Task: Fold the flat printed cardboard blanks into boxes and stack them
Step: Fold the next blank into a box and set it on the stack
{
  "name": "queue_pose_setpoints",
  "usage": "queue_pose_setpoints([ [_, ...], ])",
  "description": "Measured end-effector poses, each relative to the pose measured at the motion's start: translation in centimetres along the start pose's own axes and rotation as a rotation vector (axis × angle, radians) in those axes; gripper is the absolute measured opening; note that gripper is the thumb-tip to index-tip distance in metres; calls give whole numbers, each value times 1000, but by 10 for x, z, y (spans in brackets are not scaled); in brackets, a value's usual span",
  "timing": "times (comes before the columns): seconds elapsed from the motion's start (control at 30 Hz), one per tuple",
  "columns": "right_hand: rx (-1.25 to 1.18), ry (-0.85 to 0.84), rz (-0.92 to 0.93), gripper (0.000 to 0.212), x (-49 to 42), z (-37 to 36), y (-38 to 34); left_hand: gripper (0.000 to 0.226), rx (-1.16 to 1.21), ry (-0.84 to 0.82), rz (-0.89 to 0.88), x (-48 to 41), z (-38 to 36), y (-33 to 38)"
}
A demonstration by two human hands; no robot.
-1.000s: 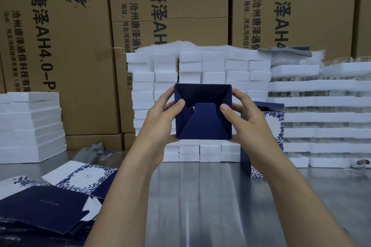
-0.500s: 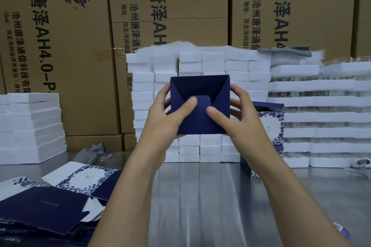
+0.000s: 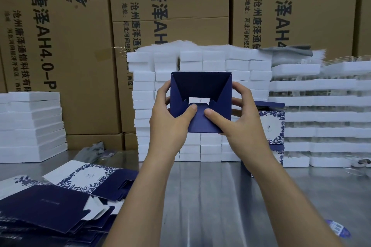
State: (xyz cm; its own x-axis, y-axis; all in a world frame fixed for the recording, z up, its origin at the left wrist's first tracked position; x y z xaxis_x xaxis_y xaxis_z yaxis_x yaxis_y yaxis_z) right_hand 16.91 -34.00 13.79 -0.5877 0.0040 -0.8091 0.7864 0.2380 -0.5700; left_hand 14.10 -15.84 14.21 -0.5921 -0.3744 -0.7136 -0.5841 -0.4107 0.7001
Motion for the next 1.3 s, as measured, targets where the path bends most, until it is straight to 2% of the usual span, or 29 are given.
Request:
queue_pose_setpoints([
  [0.3, 26, -2, -7, 69, 0, 3, 3, 75, -29, 5, -22, -1, -4, -4],
  [0.47, -3, 22, -13, 57, -1, 3, 4, 56, 10, 29, 3, -2, -4, -3],
  [0.9, -31, 47, -71, 29, -2, 0, 8, 31, 148, -7, 154, -1, -3, 0],
  [1.03, -8, 83, -68, 29, -2, 0, 8, 33, 164, -11, 165, -1, -3, 0],
  [1.2, -62, 122, -135, 32, -3, 7, 13, 48, 218, -56, 168, -2, 1, -1],
  [1.3, -82, 98, -163, 31, -3, 8, 12, 42, 214, -63, 175, -2, 2, 0],
])
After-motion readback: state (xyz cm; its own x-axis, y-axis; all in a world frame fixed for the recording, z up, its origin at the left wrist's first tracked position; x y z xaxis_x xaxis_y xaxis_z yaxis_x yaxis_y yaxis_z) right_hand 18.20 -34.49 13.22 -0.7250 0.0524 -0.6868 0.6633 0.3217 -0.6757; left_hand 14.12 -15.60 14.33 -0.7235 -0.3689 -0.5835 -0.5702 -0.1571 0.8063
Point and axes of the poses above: each hand's wrist, its own x-axis away from the middle knuckle, its own z-axis out of the back of the hand, y = z × x, the point moved 6 cm from there along -x, towards the middle knuckle, and after that the axes turned 12 degrees about -x, right-handed, at the moved point
